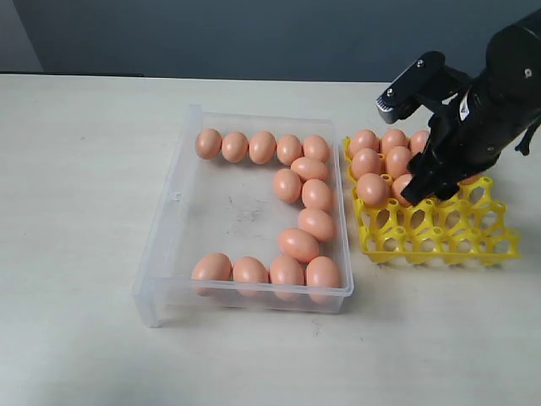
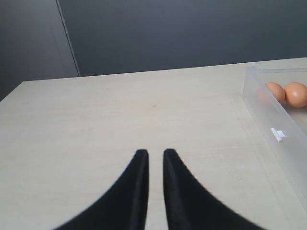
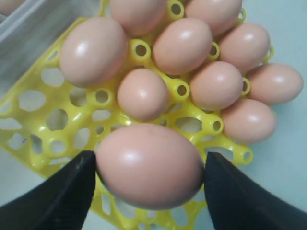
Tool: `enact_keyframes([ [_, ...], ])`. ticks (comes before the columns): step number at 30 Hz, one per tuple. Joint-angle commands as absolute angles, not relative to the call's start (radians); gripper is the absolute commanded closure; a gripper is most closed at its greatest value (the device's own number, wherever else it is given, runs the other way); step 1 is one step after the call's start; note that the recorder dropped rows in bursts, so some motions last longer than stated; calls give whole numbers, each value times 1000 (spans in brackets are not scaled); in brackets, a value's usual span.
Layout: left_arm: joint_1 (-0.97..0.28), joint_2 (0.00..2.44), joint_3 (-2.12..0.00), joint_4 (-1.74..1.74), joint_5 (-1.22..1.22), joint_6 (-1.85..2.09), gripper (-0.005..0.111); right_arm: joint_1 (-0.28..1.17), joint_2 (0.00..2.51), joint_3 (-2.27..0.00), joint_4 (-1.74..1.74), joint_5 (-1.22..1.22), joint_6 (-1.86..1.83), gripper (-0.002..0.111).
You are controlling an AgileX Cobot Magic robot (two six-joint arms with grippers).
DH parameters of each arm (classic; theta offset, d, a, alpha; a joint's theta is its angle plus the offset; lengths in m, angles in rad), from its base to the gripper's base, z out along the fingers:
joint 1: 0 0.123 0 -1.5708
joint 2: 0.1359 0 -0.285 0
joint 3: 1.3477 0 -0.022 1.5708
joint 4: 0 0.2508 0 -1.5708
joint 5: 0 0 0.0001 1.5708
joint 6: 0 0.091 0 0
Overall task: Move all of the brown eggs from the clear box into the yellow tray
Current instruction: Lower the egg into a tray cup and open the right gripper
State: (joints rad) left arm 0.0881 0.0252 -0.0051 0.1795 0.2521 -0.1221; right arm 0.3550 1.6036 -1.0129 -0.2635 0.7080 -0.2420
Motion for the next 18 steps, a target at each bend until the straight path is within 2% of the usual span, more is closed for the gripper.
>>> enact_keyframes([
  [1, 88, 26, 0, 177, 240, -123, 95, 349, 1600, -971, -343, 650, -215, 109],
  [6, 88, 26, 0, 177, 240, -123, 95, 349, 1600, -959, -516, 649, -54, 109],
  [18, 88, 26, 0, 177, 240, -123, 95, 349, 1667, -959, -552, 619, -49, 109],
])
